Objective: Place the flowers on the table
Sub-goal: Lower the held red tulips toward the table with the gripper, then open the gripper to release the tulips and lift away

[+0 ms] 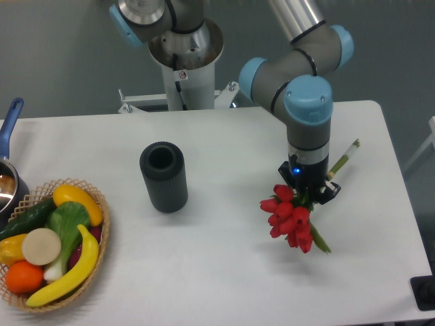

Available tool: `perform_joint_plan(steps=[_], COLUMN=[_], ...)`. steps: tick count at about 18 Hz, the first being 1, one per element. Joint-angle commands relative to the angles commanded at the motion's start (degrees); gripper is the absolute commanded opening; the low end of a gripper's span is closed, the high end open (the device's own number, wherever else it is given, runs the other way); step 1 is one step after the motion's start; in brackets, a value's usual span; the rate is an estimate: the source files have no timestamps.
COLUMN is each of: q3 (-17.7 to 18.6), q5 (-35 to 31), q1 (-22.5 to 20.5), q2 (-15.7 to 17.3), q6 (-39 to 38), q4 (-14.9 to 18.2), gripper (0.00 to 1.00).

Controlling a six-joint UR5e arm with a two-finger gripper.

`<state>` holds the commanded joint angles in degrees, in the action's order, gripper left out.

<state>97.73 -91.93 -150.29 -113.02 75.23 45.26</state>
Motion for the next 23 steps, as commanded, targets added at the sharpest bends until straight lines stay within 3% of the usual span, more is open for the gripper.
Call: perform_joint_plan(steps=[5, 7, 9, 10, 11, 12, 20, 23], q3=[-0.35, -0.44, -0.44, -0.44, -0.44, -0.35, 1.31, 0.71], q5=[0.44, 0.26, 0.26, 0.09, 0.09, 0.44, 0.09, 0.09], q1=[0.79, 0.97, 1.93, 2.2, 2.29, 2.29, 1.15, -2.88], q2=[-1.41, -2.55, -3.52, -4.04, -4.13, -4.05, -2.21, -1.85], q6=[-2.54, -3.51, -3.6, -3.6, -3.6, -3.69, -6.86, -0.03], q4=[-0.17, -0.09, -0.09, -0.09, -0.09, -0.09, -2.55, -2.81], gripper=[0.21, 0.27, 0.45, 0.61, 0.85, 1.0, 1.0, 1.0])
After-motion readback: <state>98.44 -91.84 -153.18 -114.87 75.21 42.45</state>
